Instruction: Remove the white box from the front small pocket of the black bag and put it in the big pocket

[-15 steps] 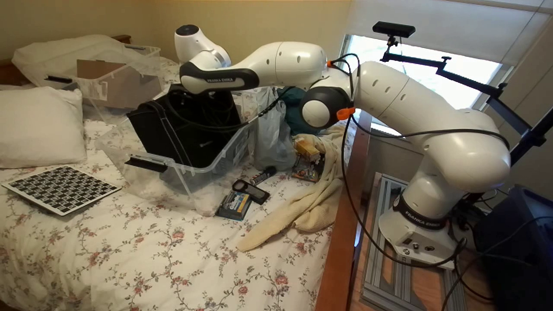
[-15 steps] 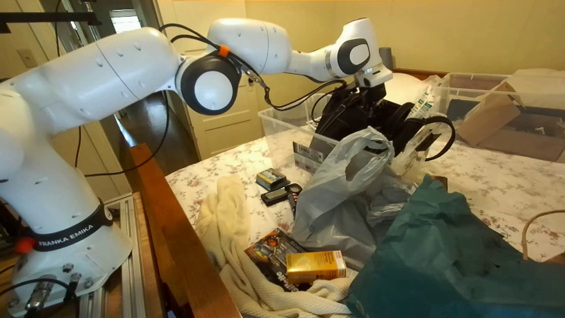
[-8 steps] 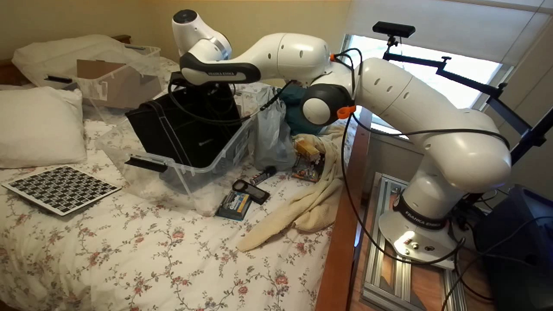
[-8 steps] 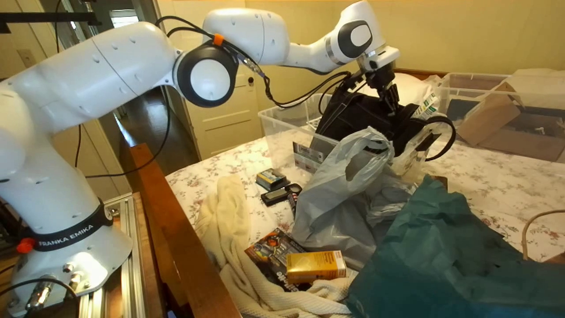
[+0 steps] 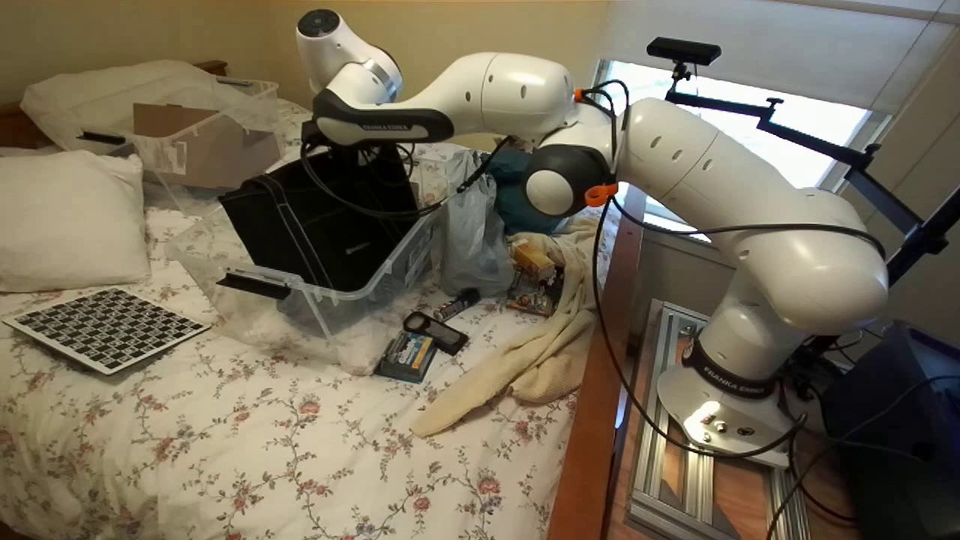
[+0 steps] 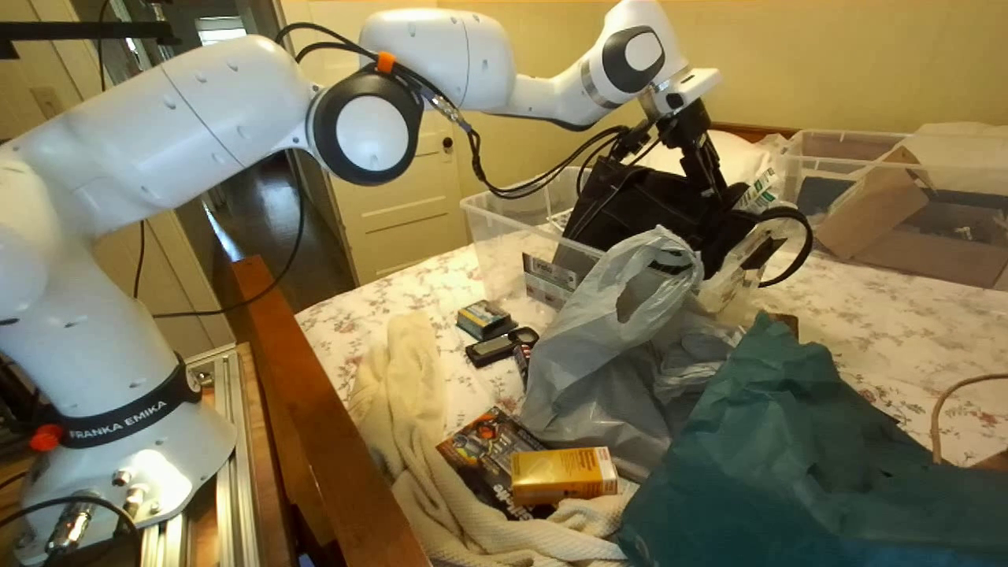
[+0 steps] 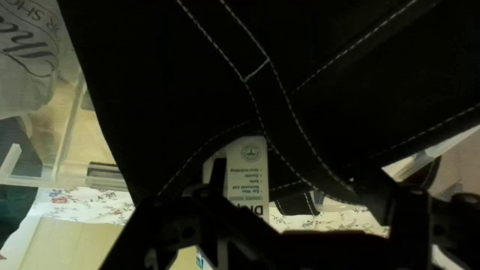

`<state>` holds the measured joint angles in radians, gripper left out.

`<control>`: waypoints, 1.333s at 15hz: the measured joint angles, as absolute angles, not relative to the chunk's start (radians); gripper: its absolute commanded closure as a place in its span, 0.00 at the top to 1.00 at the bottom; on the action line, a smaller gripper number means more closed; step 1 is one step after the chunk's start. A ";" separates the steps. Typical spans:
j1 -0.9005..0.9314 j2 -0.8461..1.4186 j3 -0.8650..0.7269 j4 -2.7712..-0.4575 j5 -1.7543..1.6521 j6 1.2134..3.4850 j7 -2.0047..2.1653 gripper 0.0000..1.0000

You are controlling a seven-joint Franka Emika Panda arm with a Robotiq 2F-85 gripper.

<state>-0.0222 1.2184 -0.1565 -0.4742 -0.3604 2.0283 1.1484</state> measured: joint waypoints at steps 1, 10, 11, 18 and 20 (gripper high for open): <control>-0.022 1.220 -0.162 -0.474 -0.367 2.043 1.134 0.66; -0.022 1.250 -0.183 -0.474 -0.382 2.194 1.059 0.65; -0.023 1.250 -0.184 -0.474 -0.382 2.199 1.050 0.71; -0.036 1.249 -0.180 -0.474 -0.381 2.242 0.916 1.00; -0.044 1.249 -0.164 -0.474 -0.377 2.258 0.852 1.00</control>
